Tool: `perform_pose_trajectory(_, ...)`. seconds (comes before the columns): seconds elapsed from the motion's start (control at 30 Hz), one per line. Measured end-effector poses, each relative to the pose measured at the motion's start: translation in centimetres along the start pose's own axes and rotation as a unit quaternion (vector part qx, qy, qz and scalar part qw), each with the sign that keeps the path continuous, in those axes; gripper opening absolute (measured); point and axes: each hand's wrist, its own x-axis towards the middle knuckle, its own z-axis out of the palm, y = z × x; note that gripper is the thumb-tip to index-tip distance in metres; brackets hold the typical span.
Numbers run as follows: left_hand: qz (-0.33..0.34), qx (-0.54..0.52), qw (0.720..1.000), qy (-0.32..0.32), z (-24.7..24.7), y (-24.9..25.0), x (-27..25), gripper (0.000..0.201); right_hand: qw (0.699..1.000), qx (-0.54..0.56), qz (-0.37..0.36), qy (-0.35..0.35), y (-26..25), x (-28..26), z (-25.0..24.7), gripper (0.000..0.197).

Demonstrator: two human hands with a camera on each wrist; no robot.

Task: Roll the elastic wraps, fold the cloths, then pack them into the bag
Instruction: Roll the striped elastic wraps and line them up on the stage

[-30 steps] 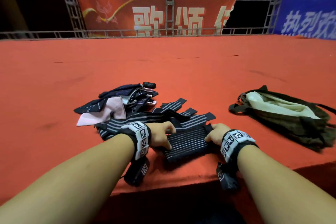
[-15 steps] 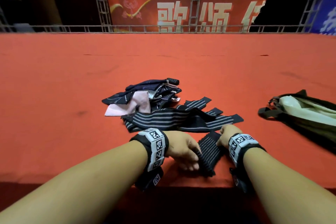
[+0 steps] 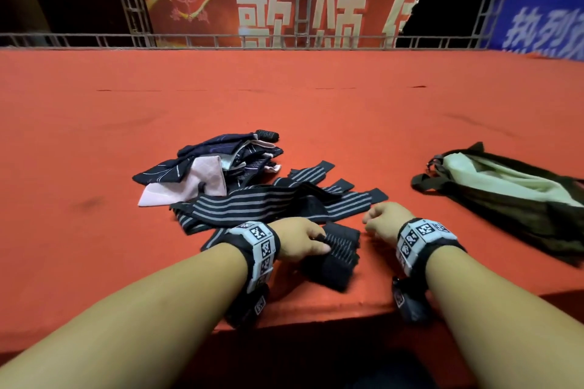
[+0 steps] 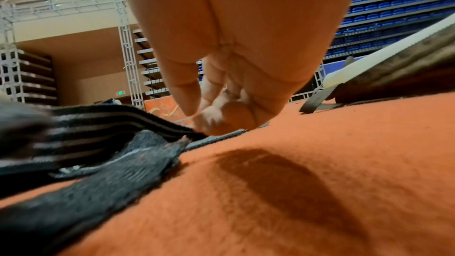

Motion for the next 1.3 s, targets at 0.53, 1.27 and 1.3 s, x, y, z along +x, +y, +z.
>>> perform_pose_trajectory(0.53,-0.164,-0.275,0.947,0.023,3.6,-1.6,2.0,0.009,0.980,0.081,0.005,-0.183,0.6,-1.2,2.9,0.009)
perform_pose_trajectory(1.27,-0.068,0.060,0.988,0.126,1.6,-0.5,2.1,0.030,0.990,0.042,0.081,-0.107,-0.3,-1.2,4.2,0.007)
perform_pose_trajectory(1.3,-0.033,0.060,0.992,0.110,1.6,-0.2,2.0,0.025,0.990,0.044,0.080,-0.109,-0.3,-1.2,4.2,0.008)
